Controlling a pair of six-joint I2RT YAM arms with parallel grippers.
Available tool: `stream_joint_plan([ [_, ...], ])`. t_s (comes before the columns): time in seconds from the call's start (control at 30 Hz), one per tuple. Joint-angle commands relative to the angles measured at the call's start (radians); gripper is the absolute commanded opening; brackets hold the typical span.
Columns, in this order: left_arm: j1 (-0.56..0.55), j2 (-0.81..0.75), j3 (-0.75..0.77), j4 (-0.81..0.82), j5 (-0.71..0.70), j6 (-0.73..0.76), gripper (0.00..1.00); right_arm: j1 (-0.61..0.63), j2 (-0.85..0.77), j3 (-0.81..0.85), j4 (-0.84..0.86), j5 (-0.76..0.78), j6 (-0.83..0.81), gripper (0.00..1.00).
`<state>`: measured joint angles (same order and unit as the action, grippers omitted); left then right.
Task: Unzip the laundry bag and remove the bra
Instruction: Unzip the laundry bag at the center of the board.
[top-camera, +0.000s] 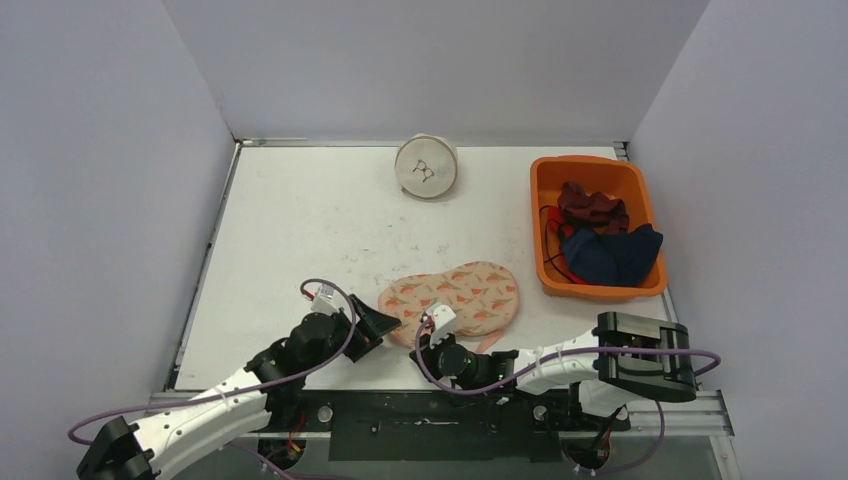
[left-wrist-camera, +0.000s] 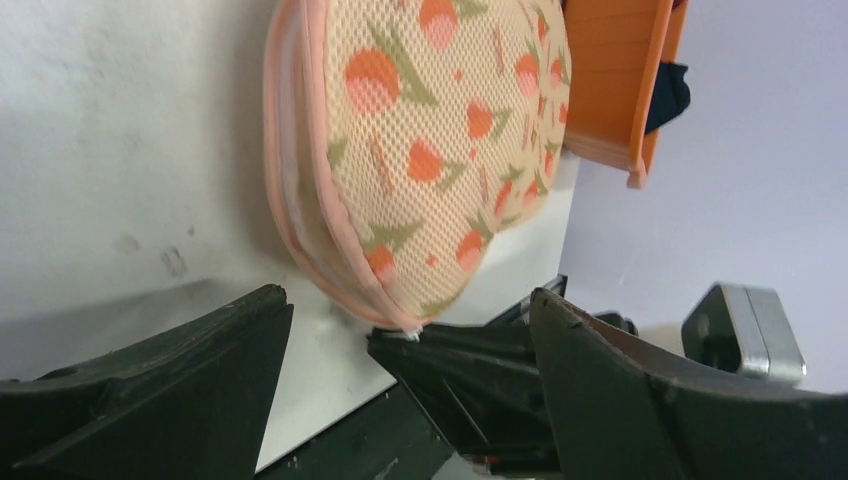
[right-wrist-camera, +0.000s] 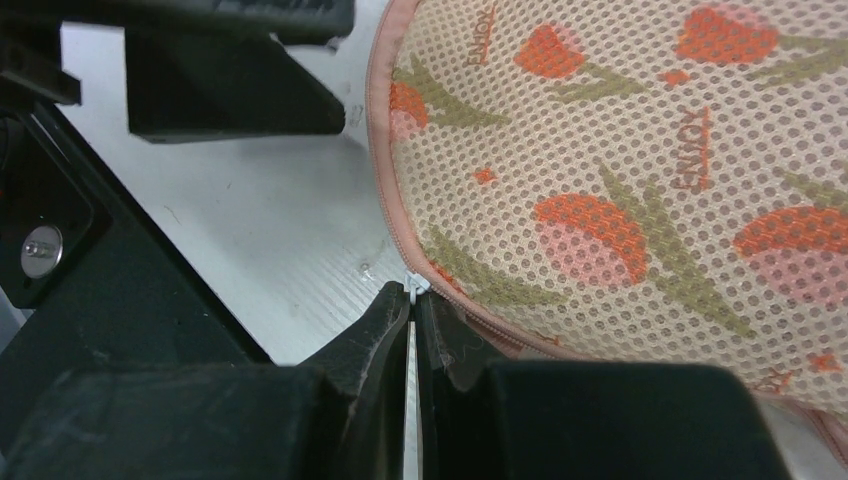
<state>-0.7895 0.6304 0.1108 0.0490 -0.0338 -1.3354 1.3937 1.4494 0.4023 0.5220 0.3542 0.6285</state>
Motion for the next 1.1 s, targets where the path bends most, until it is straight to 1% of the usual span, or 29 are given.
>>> stream_joint_plan([
  [0.0,-0.126,-0.080,-0.034,-0.048,-0.136,-0.127,0.86,-0.011,0.030,0.041,0.063,-0.026,-0.018,0.05],
  [0.1,-0.175,-0.019,-0.031,0.037,-0.165,-0.142,0.82,-0.011,0.044,0.042,0.071,-0.027,-0.014,0.05],
  [0.23,-0.183,0.163,-0.009,0.171,-0.138,-0.145,0.72,-0.010,0.045,0.038,0.075,-0.026,-0.006,0.05],
  [0.37,-0.188,0.294,-0.002,0.258,-0.158,-0.175,0.56,-0.007,0.040,0.037,0.069,-0.026,-0.006,0.05],
  [0.5,-0.187,0.320,0.011,0.263,-0.203,-0.189,0.41,-0.005,0.035,0.031,0.061,-0.027,-0.004,0.05],
  [0.73,-0.187,0.306,0.021,0.226,-0.246,-0.180,0.01,-0.002,0.015,0.023,0.034,-0.014,-0.006,0.05],
  [0.77,-0.187,0.304,0.019,0.224,-0.250,-0.181,0.00,-0.001,0.011,0.023,0.025,-0.009,-0.003,0.05],
  [1.07,-0.186,0.237,0.005,0.162,-0.277,-0.163,0.00,0.011,-0.049,0.029,-0.148,0.078,0.028,0.05],
])
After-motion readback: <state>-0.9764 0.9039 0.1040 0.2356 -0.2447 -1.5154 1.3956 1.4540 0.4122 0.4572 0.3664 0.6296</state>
